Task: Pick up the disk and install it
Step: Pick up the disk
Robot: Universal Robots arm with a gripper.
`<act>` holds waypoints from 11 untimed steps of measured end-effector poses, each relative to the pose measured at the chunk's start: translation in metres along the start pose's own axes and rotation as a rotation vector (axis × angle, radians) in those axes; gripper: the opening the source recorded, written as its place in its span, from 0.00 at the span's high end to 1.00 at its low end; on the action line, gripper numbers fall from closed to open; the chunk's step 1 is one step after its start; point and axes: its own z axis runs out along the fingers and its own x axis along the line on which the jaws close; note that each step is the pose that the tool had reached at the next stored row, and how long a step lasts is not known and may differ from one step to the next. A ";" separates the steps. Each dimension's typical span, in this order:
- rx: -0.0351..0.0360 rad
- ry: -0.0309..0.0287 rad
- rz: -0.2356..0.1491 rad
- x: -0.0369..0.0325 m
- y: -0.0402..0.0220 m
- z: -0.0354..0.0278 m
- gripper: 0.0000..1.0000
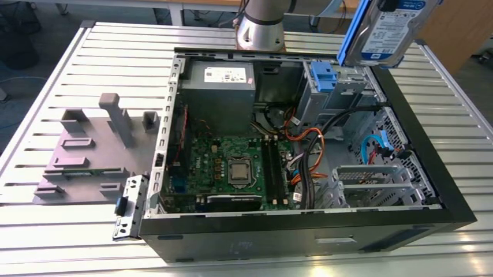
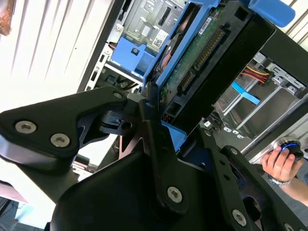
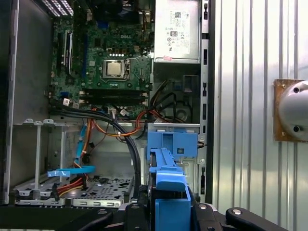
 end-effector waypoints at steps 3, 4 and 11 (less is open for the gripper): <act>0.0000 0.0000 0.000 0.0008 0.0000 0.0000 0.64; 0.0000 0.0000 0.000 0.0010 0.0000 0.0000 0.64; 0.0000 0.0000 0.000 0.0025 0.0000 0.0000 0.64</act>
